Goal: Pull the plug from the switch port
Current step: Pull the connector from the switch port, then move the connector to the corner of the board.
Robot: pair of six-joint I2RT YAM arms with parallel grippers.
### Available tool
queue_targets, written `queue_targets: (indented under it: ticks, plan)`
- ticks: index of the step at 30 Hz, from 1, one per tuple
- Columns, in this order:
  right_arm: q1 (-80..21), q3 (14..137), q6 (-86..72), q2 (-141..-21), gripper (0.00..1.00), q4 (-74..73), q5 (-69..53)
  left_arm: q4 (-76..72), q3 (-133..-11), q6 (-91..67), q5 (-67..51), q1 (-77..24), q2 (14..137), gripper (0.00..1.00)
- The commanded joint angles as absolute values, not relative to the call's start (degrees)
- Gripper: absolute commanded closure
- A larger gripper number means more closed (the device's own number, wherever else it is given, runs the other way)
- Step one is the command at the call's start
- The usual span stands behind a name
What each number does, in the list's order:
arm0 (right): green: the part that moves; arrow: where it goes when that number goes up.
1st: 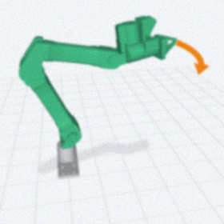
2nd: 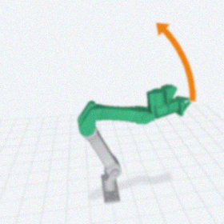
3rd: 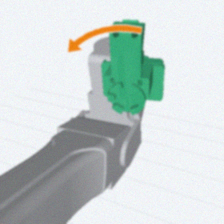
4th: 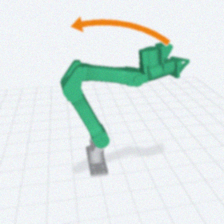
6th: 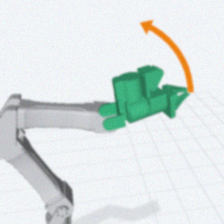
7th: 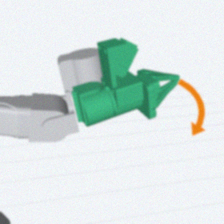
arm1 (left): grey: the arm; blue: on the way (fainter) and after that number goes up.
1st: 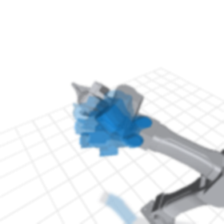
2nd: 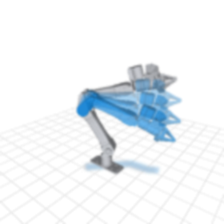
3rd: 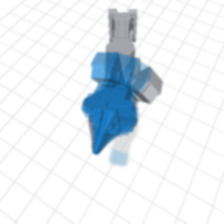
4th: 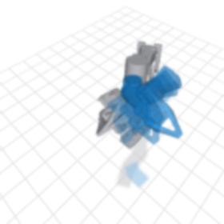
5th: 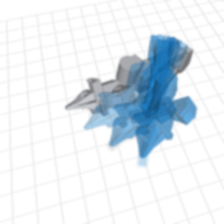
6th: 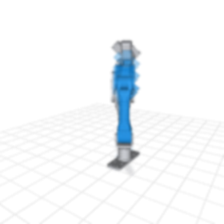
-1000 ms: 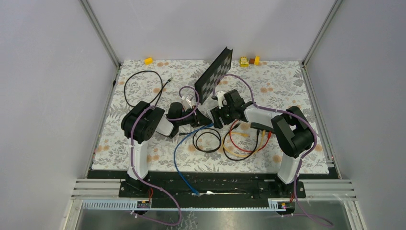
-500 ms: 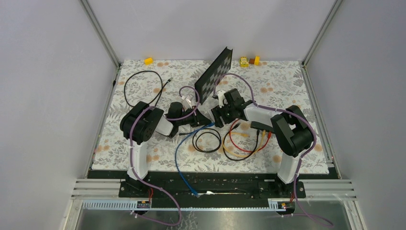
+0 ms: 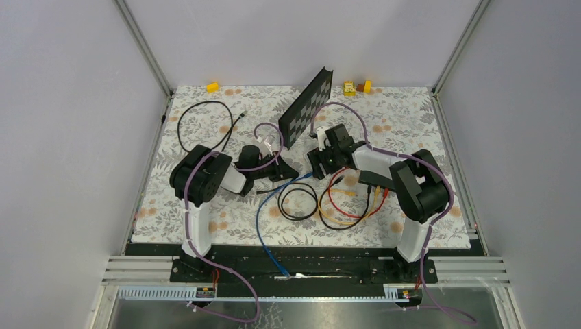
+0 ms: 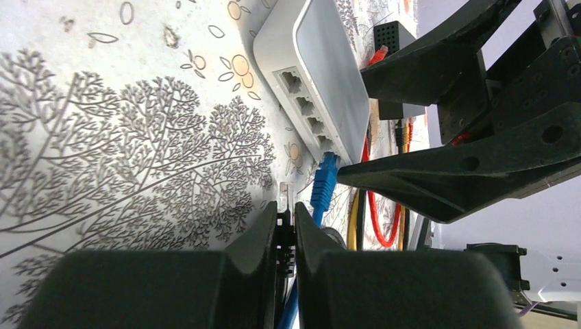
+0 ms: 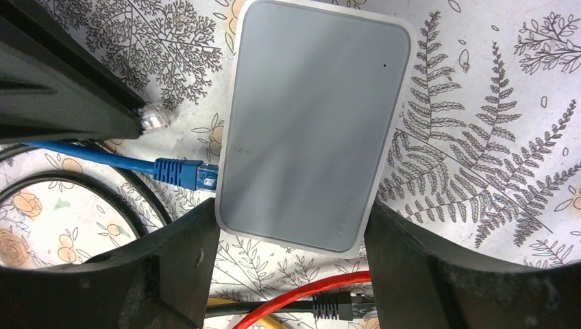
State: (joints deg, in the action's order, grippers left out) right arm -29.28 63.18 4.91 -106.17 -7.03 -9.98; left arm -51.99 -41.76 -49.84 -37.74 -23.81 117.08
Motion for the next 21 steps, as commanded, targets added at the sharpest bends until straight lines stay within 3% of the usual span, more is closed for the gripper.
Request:
queue_targets:
  ticks: [1,11,21]
  plan:
    - [-28.17,65.16,8.51,-106.76,0.50,-10.50,-12.10,-49.82,-43.94,-42.28,-39.10,-22.51,111.89,0.93]
    - [-25.80,63.88,13.03,-103.50,0.56,-11.33,-24.11,-35.04,-45.24,-21.32,-39.37,-22.41,103.38,0.56]
    - [-22.38,62.40,18.10,-99.32,0.57,-14.41,-28.49,-19.11,-46.13,-1.48,-35.15,-23.19,99.04,0.39]
